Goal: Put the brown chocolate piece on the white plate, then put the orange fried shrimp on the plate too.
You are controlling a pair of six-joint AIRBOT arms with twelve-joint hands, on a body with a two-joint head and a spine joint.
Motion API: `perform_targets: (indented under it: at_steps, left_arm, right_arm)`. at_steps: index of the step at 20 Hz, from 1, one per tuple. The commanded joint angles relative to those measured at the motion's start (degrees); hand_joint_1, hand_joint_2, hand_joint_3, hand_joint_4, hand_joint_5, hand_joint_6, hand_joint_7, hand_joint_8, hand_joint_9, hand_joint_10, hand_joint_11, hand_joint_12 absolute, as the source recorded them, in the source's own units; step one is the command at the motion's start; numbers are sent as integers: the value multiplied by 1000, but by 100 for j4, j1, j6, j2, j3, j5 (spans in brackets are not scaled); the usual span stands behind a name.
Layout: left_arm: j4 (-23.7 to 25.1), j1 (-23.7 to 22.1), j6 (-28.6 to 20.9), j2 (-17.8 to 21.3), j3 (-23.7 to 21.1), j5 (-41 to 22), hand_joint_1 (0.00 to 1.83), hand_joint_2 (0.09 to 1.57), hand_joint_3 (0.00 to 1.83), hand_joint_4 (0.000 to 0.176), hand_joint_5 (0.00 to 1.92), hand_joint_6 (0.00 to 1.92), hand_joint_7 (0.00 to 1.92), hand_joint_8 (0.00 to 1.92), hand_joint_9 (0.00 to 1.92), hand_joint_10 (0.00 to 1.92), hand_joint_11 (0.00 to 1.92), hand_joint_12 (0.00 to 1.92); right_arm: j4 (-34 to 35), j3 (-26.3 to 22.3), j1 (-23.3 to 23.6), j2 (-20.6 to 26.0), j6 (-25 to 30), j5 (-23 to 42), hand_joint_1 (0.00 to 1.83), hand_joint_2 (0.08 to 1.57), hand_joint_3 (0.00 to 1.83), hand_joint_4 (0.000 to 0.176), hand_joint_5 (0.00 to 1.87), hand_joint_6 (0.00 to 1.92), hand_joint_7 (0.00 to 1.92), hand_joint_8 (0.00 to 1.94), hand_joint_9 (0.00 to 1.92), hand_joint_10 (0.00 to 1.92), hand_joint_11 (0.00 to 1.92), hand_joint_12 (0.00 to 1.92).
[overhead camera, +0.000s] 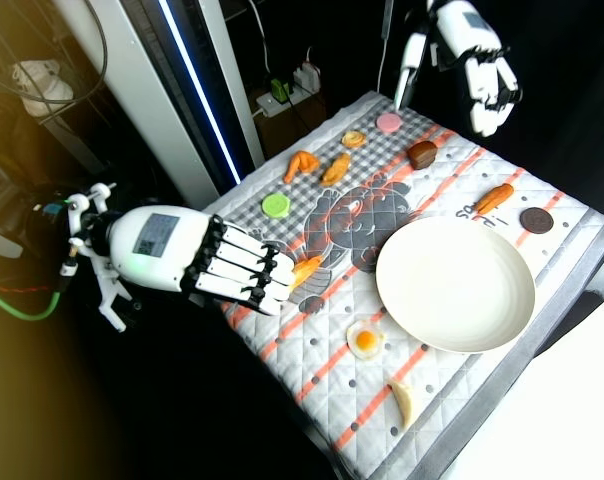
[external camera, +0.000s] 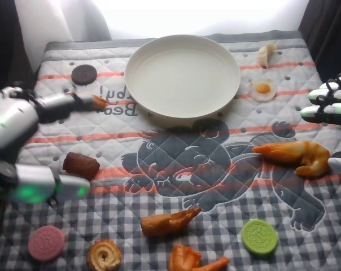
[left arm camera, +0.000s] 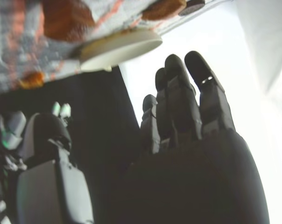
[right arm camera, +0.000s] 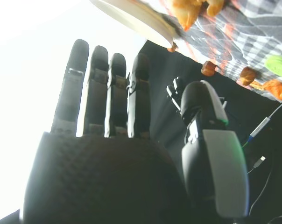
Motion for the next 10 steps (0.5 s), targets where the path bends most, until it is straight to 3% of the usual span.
perform_targets:
  at_steps: [1, 2, 3, 7, 10]
  left_arm:
    - [36, -92, 232, -53, 10, -494, 755, 821, 0, 172, 346, 3, 619, 13, 655, 30, 56, 1017]
    - [-32, -102, 378, -125, 40, -458, 799, 809, 0, 161, 395, 2, 721, 14, 745, 34, 79, 1005]
    - [-69, -104, 383, -151, 64, -442, 799, 809, 0, 161, 395, 2, 721, 14, 745, 34, 79, 1005]
    - [-293, -138, 384, -253, 239, -341, 847, 884, 1, 110, 587, 4, 894, 7, 964, 47, 161, 918]
    - [-389, -225, 385, -396, 384, -259, 908, 899, 0, 97, 716, 1, 926, 2, 926, 13, 183, 1029]
  right_arm:
    - [81, 12, 88, 14, 10, 684, 429, 1321, 1, 5, 529, 1, 420, 3, 432, 3, 240, 537]
    - [80, 12, 91, 14, 10, 684, 430, 1327, 3, 8, 521, 0, 416, 0, 427, 0, 233, 530]
    - [79, 12, 92, 14, 10, 684, 430, 1327, 3, 8, 521, 0, 416, 0, 427, 0, 233, 530]
    - [60, 11, 92, 12, 10, 683, 460, 1326, 0, 0, 544, 6, 437, 5, 453, 7, 269, 545]
    - [59, 9, 88, 8, 10, 682, 413, 1328, 2, 0, 549, 3, 436, 1, 445, 1, 259, 527]
